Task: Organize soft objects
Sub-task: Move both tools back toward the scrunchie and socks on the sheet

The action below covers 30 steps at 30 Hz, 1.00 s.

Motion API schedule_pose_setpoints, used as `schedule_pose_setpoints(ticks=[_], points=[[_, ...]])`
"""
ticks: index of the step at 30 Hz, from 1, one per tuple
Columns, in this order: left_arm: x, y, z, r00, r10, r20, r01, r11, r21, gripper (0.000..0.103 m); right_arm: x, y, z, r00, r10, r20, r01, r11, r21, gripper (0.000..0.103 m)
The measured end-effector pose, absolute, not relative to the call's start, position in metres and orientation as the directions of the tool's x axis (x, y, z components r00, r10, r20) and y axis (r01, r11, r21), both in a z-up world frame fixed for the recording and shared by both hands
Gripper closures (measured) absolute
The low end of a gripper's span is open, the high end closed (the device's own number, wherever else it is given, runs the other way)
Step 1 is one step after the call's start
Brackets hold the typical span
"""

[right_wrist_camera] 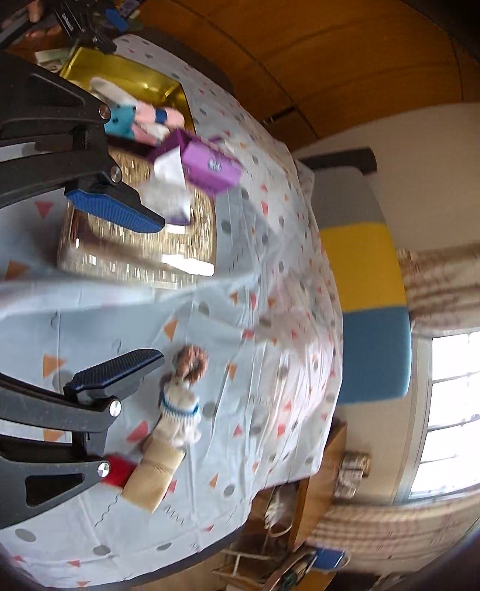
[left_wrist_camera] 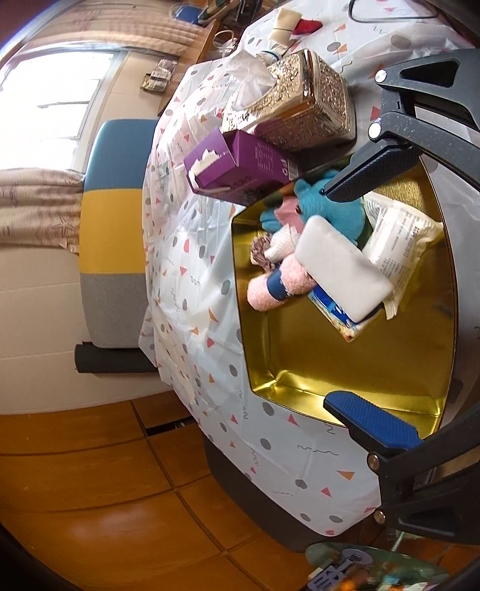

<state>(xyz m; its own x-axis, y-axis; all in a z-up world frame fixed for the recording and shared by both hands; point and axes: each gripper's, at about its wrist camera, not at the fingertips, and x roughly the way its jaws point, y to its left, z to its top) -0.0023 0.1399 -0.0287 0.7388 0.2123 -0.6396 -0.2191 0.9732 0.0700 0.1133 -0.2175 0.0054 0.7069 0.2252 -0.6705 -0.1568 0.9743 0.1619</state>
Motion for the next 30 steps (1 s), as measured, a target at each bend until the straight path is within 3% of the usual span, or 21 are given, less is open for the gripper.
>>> schedule_pose_setpoints(ticks=[7,14,30], points=[[0.002,0.12,-0.02,0.756,0.199,-0.623,-0.171,0.98,0.105,0.0,0.125,-0.286,-0.027,0.695,0.082,-0.714,0.032,0.989,0.144,0.037],[0.008,0.094,-0.008,0.772,0.17,-0.612,-0.112,0.985,0.133,0.0,0.122,-0.338,-0.065,0.636,0.054,-0.77,0.203,0.951,0.234,0.037],[0.03,0.016,0.014,0.794,-0.042,-0.607,0.163,0.976,0.146,0.0,0.115,-0.365,-0.061,0.643,0.059,-0.764,0.304,0.895,0.325,0.037]])
